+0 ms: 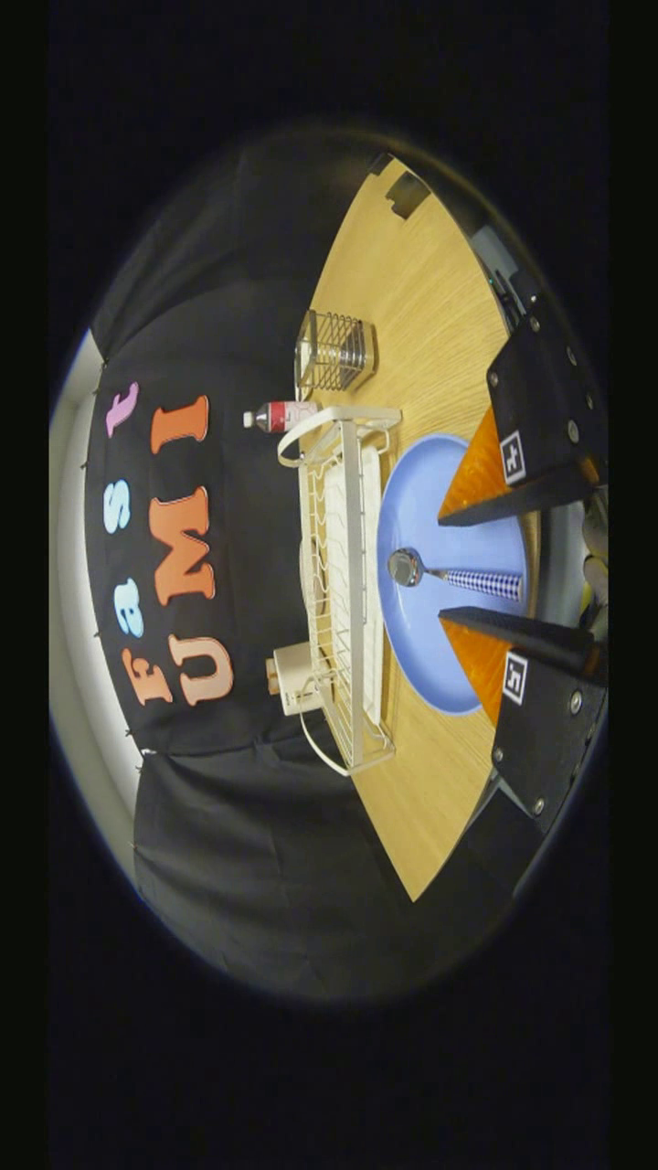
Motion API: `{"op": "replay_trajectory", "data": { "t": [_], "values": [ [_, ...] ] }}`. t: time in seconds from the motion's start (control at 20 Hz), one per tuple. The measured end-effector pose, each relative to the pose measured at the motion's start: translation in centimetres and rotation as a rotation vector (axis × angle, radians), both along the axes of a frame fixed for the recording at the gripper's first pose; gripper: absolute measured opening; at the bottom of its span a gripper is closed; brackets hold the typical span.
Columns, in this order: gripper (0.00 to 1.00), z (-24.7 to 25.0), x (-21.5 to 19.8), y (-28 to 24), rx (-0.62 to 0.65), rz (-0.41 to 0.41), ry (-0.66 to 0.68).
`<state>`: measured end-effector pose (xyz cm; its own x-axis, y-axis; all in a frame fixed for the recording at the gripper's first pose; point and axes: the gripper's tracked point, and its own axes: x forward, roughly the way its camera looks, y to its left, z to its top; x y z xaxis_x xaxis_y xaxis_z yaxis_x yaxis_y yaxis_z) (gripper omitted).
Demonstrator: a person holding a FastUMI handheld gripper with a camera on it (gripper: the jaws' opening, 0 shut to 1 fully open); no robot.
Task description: Take the plate from the dish rack, then take the spoon from the basket and place it into the plate.
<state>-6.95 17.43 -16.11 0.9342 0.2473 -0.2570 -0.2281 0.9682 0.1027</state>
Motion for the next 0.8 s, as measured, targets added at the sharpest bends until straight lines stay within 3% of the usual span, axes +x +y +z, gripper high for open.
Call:
{"op": "replay_trajectory", "data": {
  "t": [0.3, 0.8],
  "values": [
    [0.95, 2.5, 0.7, -3.4, 0.001, -0.068, -0.033],
    [0.98, 8.4, 2.8, -14.0, -0.057, -0.245, -0.144]
  ]
}}
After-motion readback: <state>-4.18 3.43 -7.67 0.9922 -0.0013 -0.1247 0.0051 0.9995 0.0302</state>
